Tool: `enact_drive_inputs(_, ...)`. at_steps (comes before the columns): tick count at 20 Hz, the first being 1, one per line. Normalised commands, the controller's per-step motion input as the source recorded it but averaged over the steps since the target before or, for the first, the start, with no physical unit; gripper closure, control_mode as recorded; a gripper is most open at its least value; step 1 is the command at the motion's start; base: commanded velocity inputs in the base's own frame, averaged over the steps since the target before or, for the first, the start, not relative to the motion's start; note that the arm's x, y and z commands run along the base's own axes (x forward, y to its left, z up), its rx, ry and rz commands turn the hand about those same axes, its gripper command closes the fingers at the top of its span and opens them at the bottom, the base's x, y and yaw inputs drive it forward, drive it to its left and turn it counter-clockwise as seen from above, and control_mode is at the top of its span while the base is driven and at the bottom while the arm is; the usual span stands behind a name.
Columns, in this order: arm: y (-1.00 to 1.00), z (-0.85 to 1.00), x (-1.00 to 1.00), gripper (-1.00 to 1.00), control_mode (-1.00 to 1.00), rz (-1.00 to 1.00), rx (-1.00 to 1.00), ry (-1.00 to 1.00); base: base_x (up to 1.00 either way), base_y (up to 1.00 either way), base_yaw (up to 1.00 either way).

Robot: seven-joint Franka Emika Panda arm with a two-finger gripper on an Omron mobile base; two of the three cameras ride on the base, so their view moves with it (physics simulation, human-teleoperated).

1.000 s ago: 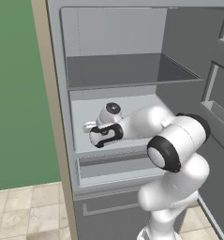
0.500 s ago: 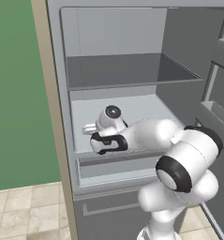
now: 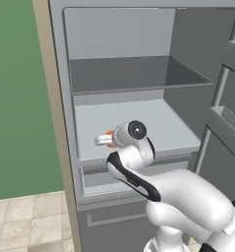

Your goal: Move the jam and bread from the second highest shelf to the top shelf to make space. Then, place the pitcher from the counter on the cleared second highest shelf.

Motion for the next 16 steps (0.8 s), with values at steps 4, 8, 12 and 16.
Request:
enact_drive_inputs(4,-0.43,1.00,-0.26,1.00,-1.00,-0.17,0.02,0.00,0.00,0.00,0.00)
enact_drive_inputs(8,-0.44,1.00,-0.01,1.00,-1.00,-0.20,0.03,0.00,0.00,0.00,0.00)
enact_drive_inputs(12,-0.30,1.00,-0.03,1.00,-1.00,-0.19,0.00,0.00,0.00,0.00,0.00)
enact_drive_inputs(16,-0.16,1.00,-0.17,1.00,-1.00,-0.10,0.00,0.00,0.00,0.00,0.00)
